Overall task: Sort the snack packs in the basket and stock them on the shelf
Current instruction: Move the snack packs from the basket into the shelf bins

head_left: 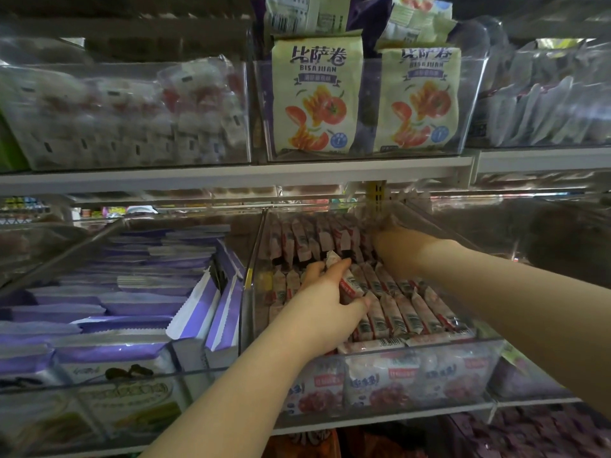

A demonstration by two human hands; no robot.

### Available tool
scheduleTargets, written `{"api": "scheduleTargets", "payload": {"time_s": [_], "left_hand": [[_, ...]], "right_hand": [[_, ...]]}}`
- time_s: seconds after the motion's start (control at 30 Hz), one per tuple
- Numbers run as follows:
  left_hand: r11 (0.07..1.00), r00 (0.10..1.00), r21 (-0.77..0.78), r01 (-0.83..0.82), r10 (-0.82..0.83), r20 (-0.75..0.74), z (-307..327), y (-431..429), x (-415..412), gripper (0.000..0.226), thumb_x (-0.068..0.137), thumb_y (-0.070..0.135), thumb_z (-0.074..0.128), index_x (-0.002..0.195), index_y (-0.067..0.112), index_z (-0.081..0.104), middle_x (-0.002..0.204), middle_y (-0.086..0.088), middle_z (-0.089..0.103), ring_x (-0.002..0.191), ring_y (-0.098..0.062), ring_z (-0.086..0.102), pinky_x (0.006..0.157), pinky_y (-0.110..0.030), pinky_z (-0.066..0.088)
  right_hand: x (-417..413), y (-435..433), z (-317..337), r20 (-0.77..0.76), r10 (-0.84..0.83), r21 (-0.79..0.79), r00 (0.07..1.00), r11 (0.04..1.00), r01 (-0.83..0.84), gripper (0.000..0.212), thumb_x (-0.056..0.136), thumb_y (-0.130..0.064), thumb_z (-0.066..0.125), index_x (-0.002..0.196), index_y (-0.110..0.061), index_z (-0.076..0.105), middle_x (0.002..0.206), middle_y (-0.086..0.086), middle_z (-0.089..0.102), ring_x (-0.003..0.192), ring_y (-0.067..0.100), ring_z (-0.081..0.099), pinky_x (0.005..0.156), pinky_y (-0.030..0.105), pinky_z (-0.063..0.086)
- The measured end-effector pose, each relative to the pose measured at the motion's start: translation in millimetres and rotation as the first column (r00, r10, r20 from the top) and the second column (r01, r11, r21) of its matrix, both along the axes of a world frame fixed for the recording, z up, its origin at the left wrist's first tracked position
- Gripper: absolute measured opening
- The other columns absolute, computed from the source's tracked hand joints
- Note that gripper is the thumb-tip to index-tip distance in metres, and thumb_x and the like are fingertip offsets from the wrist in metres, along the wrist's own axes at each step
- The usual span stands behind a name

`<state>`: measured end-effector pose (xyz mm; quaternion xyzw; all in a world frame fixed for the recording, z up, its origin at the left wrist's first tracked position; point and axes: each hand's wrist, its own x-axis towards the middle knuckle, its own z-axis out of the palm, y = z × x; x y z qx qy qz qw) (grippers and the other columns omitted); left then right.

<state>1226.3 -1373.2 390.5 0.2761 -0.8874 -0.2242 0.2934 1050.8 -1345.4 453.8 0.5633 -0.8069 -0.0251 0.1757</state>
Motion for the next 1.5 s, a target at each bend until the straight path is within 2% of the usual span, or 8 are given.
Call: {"api": "scheduleTargets", "payload": {"time_s": [0.17,0.37,0.53,0.6,0.73,1.0,1.2,1.5], "left_hand": [[1.0,1.0,-0.006,-0.004,0.004,-0.008,-0.4,-2.1,0.0,0.067,0.092,0.048,0.054,0.149,0.042,0.019,0.158,0.014,0.008,0.138,-0.012,0.03,0.091,-0.015,0.025],[0.999,0.997,-0.028,-0.035,0.033,-0.066,3.1,-1.9,0.0,0.066,0.09,0.046,0.058,0.148,0.037,0.027,0.153,0.007,0.023,0.129,-0.012,0.04,0.089,-0.016,0.03],[0.997,0.969,0.041,-0.066,0.073,-0.235,12.7,-2.2,4.4,0.069,0.089,0.041,0.061,0.149,0.035,0.026,0.143,0.004,0.045,0.11,-0.012,0.053,0.078,-0.008,0.043],[0.995,0.953,0.051,-0.091,0.102,-0.285,21.7,-3.0,11.3,0.075,0.089,0.037,0.064,0.151,0.031,0.023,0.14,0.004,0.05,0.104,-0.006,0.051,0.064,0.002,0.034],[0.984,0.972,-0.09,-0.154,0.135,-0.19,42.2,-0.2,31.7,0.078,0.09,0.034,0.06,0.154,0.019,0.017,0.15,0.0,0.04,0.126,-0.009,0.045,0.084,-0.008,0.028],[0.901,0.971,-0.378,-0.215,0.156,-0.18,46.3,12.6,87.5,0.041,0.092,0.014,0.055,0.128,0.033,0.057,0.119,0.014,0.061,0.109,-0.002,0.055,0.093,-0.02,0.041],[0.884,0.956,-0.365,-0.291,0.25,-0.157,33.7,4.3,99.3,0.034,0.095,0.026,0.052,0.129,0.029,0.057,0.118,0.006,0.059,0.103,-0.012,0.057,0.092,-0.036,0.047],[0.849,0.951,-0.43,-0.308,0.284,-0.122,33.7,6.6,98.5,0.033,0.096,0.028,0.049,0.129,0.032,0.056,0.117,0.009,0.058,0.107,-0.014,0.057,0.091,-0.038,0.048]], "right_hand": [[-4.8,0.4,5.6,0.046,0.015,0.007,0.999,1.0,-0.015,0.043,0.09,-0.001,0.05,0.133,-0.003,0.046,0.109,0.011,0.06,0.097,0.025,0.059,0.089,0.035,0.052],[5.5,24.1,10.4,0.137,0.2,-0.271,0.97,0.949,-0.158,0.059,0.092,-0.006,0.051,0.145,-0.029,0.037,0.137,0.008,0.051,0.103,0.022,0.059,0.08,0.028,0.054],[28.7,46.6,-1.0,0.726,0.431,-0.22,0.536,0.884,-0.412,0.075,0.085,-0.006,0.065,0.142,-0.044,0.034,0.13,-0.011,0.052,0.09,0.01,0.069,0.072,0.024,0.059],[35.1,44.9,-3.2,0.684,0.52,-0.267,0.511,0.831,-0.488,0.079,0.083,-0.008,0.067,0.143,-0.046,0.031,0.128,-0.014,0.052,0.094,0.009,0.068,0.079,0.028,0.058],[51.4,30.7,-4.3,0.541,0.69,-0.449,0.481,0.721,-0.528,0.059,0.085,-0.02,0.07,0.134,-0.041,0.044,0.118,-0.013,0.059,0.093,0.002,0.066,0.077,0.026,0.058],[77.0,-26.2,-19.5,0.454,0.663,-0.459,0.595,0.747,-0.481,0.055,0.083,-0.027,0.071,0.132,-0.024,0.046,0.11,-0.008,0.059,0.096,0.008,0.057,0.077,0.021,0.046],[83.1,-45.3,-25.4,0.338,0.576,-0.404,0.744,0.803,-0.438,0.059,0.075,-0.033,0.077,0.126,-0.024,0.047,0.109,-0.001,0.062,0.097,0.019,0.061,0.084,0.036,0.053],[80.1,-41.7,-26.7,0.301,0.545,-0.294,0.783,0.834,-0.467,0.05,0.096,-0.029,0.052,0.144,-0.034,0.039,0.131,0.002,0.059,0.108,0.018,0.059,0.089,0.028,0.048]]}}
